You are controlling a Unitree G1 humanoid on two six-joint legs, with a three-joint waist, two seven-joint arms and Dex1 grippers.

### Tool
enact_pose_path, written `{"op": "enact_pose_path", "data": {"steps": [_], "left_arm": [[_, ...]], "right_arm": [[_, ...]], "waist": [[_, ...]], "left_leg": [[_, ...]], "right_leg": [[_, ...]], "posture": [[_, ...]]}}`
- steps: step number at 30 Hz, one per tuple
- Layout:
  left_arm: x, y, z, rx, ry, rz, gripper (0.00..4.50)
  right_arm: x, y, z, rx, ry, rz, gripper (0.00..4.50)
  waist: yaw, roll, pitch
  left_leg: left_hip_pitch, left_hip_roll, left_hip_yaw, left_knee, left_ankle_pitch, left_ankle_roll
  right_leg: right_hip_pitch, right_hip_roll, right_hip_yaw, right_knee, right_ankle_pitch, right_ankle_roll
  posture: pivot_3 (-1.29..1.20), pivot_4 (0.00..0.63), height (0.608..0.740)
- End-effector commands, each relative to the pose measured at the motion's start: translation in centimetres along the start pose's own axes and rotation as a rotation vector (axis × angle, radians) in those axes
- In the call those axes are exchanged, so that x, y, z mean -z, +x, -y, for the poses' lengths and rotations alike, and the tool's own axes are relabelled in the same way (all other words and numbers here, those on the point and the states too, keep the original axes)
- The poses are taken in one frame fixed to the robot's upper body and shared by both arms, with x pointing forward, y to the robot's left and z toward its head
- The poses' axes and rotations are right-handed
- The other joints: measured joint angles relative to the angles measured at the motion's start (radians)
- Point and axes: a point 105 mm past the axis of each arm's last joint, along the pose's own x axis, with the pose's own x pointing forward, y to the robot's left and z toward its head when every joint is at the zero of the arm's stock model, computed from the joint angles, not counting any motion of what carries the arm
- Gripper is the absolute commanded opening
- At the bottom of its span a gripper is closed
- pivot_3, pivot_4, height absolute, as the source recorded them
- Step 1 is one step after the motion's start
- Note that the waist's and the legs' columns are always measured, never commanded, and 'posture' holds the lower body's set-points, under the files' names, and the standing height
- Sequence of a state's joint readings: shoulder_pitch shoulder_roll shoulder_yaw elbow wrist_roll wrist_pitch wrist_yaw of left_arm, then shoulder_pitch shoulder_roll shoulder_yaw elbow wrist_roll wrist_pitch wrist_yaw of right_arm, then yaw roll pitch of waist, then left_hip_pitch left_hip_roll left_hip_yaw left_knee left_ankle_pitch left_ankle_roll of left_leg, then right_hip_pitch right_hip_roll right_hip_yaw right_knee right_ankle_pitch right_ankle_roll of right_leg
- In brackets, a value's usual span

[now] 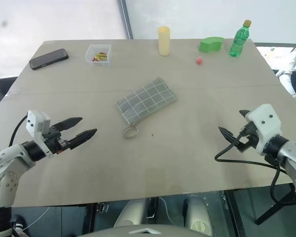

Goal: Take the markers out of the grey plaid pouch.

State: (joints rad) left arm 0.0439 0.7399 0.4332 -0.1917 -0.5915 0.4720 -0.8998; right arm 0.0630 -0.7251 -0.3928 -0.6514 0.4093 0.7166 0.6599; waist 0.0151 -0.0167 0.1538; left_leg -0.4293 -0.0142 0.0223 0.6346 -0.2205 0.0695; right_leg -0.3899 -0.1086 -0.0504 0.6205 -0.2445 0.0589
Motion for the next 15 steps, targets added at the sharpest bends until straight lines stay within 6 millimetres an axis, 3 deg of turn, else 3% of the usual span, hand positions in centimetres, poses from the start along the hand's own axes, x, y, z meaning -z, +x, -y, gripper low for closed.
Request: {"op": "enact_pose_path", "data": {"steps": [1, 10, 12, 15], "left_arm": [[-2.1, 0.0, 0.0, 0.004, 0.052, 0.064, 4.45], [-3.4, 3.0, 0.3, 0.024, 0.099, 0.112, 4.45], [-3.6, 3.5, -0.2, -0.016, 0.257, 0.099, 4.45], [-2.8, 4.0, 0.0, 0.036, 0.718, 0.027, 4.45]], "right_arm": [[-0.9, -0.1, -0.1, -0.002, -0.024, 0.026, 4.5], [-1.5, 0.2, -1.1, -0.006, -0.015, 0.066, 4.5], [-2.1, 0.4, -2.0, -0.044, -0.034, 0.093, 4.5], [-2.9, 0.4, -4.2, -0.152, -0.049, 0.127, 4.5]], "waist": [[0.0, 0.0, 0.0], [0.0, -0.001, 0.0], [0.001, -0.001, 0.0], [0.001, -0.001, -0.001]], "left_leg": [[0.0, 0.0, 0.0, 0.0, 0.0, 0.0], [-0.001, 0.0, 0.0, 0.002, 0.002, 0.003], [-0.001, 0.0, 0.0, 0.002, 0.003, 0.003], [-0.001, 0.0, 0.0, 0.002, 0.003, 0.003]], "right_leg": [[0.0, 0.0, 0.0, 0.0, 0.0, 0.0], [0.0, 0.001, -0.001, 0.001, 0.001, 0.002], [0.0, 0.002, -0.001, 0.002, 0.002, 0.003], [-0.001, 0.002, -0.001, 0.003, 0.002, 0.003]], "posture": [[0.0, 0.15, 0.736], [0.0, 0.15, 0.736], [0.0, 0.15, 0.736], [0.0, 0.15, 0.736]]}}
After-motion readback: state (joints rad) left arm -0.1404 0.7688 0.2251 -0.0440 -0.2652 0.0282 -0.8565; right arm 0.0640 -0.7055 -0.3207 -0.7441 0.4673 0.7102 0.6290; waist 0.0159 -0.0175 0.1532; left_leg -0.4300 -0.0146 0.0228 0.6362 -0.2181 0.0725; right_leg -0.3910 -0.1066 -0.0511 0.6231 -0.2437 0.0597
